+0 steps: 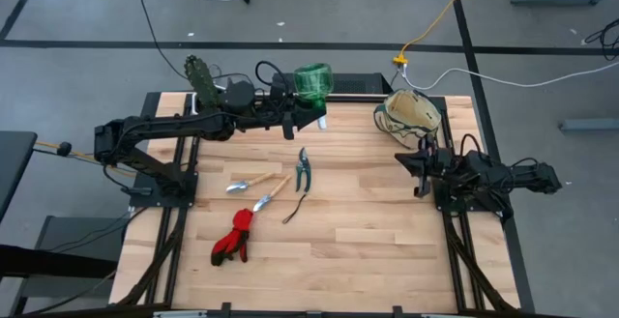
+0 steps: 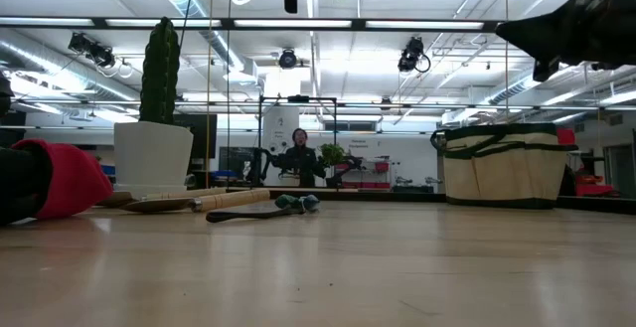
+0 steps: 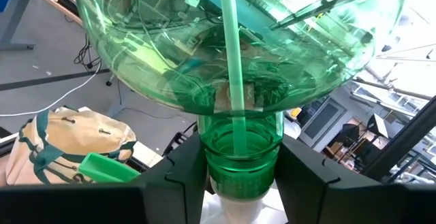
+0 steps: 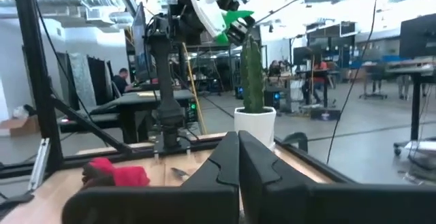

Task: Pick & Place Garden tools in Gardening bag
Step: Put the green spray bottle into the white gardening bag

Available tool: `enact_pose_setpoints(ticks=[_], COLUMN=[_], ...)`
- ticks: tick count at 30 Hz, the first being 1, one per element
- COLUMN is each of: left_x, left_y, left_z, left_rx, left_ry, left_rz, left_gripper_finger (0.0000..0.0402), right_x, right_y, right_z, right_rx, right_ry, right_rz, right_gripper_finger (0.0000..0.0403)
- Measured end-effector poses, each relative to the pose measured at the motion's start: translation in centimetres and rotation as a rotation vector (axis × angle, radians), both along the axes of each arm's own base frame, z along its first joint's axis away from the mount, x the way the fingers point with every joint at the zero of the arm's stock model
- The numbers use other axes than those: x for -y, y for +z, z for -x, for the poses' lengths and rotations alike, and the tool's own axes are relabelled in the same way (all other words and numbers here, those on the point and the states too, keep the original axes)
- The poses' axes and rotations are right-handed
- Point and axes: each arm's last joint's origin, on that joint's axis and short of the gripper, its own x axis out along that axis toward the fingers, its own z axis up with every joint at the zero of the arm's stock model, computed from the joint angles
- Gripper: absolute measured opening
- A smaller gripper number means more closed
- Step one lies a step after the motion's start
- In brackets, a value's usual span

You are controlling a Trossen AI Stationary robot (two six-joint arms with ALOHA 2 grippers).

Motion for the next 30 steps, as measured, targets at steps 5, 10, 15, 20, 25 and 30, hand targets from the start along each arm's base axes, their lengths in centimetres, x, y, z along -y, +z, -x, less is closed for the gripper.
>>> enact_pose_setpoints(ticks=[5,10,15,20,25,30], left_x=[0.0,0.0,0.0,-0.1,-0.1,-0.1], left_y=[0.0,0.3,0.3,0.3,0.4,0.4], left_z=[0.0,0.1,0.1,0.1,0.1,0.1], left_rx=[0.001,0.031,0.031,0.031,0.038,0.037], left_ry=[0.012,0.015,0.016,0.016,0.016,0.016], left_rz=[0.002,-0.004,-0.004,-0.004,-0.006,-0.006], left_gripper_finger=[0.0150,0.0148,0.0150,0.0149,0.0151,0.0149], right_x=[0.1,0.1,0.1,0.1,0.1,0.0], right_y=[0.3,0.6,1.8,4.0,6.3,8.6], right_z=[0.1,0.2,0.2,-0.1,-0.8,-2.0], right_rx=[0.029,0.058,0.067,0.051,0.024,-0.003], right_ry=[-0.041,-0.053,-0.057,-0.072,-0.076,-0.071], right_rz=[0.005,0.003,0.016,0.071,0.097,0.118], right_gripper_finger=[0.0000,0.0000,0.0000,0.0000,0.0000,0.0000])
